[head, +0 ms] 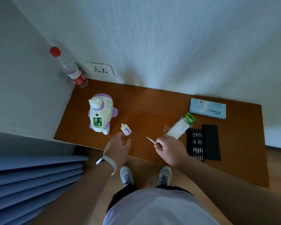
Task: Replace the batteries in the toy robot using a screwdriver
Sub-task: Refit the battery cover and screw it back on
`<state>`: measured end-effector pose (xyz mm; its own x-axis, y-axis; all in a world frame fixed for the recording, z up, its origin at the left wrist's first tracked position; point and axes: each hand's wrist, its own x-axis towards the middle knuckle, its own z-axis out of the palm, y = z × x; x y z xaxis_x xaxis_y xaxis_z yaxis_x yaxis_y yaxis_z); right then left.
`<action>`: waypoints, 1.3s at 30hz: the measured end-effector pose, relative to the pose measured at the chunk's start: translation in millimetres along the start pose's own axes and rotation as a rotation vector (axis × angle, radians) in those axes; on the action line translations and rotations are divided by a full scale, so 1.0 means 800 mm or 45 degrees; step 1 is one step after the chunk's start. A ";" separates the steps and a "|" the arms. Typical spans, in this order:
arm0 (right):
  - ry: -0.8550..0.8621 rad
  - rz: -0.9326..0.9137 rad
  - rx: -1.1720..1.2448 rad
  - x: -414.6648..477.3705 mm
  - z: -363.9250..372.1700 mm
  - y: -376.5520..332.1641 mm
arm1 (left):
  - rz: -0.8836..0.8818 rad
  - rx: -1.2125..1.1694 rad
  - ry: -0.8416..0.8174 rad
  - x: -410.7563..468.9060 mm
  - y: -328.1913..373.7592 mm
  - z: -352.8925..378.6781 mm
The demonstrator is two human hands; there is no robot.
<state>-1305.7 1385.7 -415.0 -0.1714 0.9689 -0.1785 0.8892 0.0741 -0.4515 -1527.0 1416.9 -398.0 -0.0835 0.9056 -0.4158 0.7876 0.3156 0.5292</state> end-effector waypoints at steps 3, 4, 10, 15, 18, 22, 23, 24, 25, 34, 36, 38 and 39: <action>-0.031 -0.027 -0.111 0.001 0.010 0.009 | -0.134 0.062 0.040 0.009 -0.001 0.016; -0.040 -0.044 -0.147 0.002 0.013 0.012 | -0.170 0.078 0.055 0.013 0.000 0.020; 0.004 -0.137 -0.261 0.001 0.029 0.026 | -0.349 -0.012 0.131 0.033 0.006 0.035; 0.025 -0.142 -0.305 0.001 0.032 0.025 | -0.424 -0.002 0.137 0.046 0.011 0.039; 0.013 -0.144 -0.343 0.003 0.034 0.024 | -0.422 -0.046 0.137 0.049 0.011 0.040; 0.043 -0.134 -0.367 0.005 0.038 0.024 | -0.411 -0.174 0.140 0.053 0.010 0.042; 0.046 -0.137 -0.370 0.005 0.040 0.025 | -0.408 -0.201 0.149 0.053 0.010 0.042; 0.049 -0.143 -0.374 0.005 0.041 0.025 | -0.400 -0.218 0.160 0.053 0.009 0.042; 0.052 -0.145 -0.374 0.005 0.041 0.025 | -0.390 -0.228 0.167 0.051 0.008 0.042; 0.060 -0.118 -0.355 0.004 0.043 0.025 | -0.221 -0.353 0.073 0.017 0.000 0.036; 0.067 -0.090 -0.328 0.002 0.040 0.021 | -0.168 -0.398 0.087 0.008 0.000 0.032; 0.095 -0.052 -0.279 0.002 0.035 0.014 | -0.109 -0.448 0.103 0.001 0.003 0.025; 0.118 -0.038 -0.246 0.002 0.031 0.009 | -0.085 -0.475 0.102 -0.003 0.006 0.021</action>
<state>-1310.2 1381.7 -440.3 -0.1672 0.9825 -0.0823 0.9505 0.1385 -0.2780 -1512.8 1411.3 -406.6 -0.1859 0.8943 -0.4069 0.5039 0.4423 0.7420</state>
